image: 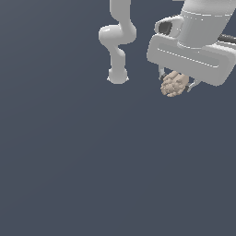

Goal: Pick up the object and move it to a goal position.

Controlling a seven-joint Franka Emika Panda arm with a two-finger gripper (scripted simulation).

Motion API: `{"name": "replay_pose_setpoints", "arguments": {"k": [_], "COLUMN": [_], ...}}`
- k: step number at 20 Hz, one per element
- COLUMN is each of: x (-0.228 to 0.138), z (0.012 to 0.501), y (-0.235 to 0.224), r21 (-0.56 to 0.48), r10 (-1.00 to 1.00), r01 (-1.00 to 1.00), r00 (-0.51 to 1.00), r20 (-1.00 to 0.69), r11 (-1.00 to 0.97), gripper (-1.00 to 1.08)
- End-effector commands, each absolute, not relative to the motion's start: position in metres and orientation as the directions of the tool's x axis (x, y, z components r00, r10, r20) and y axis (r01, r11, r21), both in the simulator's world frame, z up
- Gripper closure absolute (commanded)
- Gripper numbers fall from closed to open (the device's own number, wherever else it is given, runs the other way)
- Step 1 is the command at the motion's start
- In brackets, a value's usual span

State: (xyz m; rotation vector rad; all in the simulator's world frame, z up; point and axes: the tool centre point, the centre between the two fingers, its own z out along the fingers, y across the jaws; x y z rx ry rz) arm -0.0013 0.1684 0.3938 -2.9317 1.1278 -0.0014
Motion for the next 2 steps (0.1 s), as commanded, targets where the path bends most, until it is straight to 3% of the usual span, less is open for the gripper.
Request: {"name": "replay_pose_setpoints", "arguments": {"k": [1, 2], "x": [-0.0015, -0.0015], "z": [0.3966, 0.3968], "y": [0.1702, 0.1704], "r21": [0.0, 0.0], "r10": [-0.671, -0.671], "r01": [-0.671, -0.671], "r00": [0.742, 0.742], "r20": [0.0, 0.0], "r11": [-0.742, -0.742], "gripper": [1.08, 1.08]}}
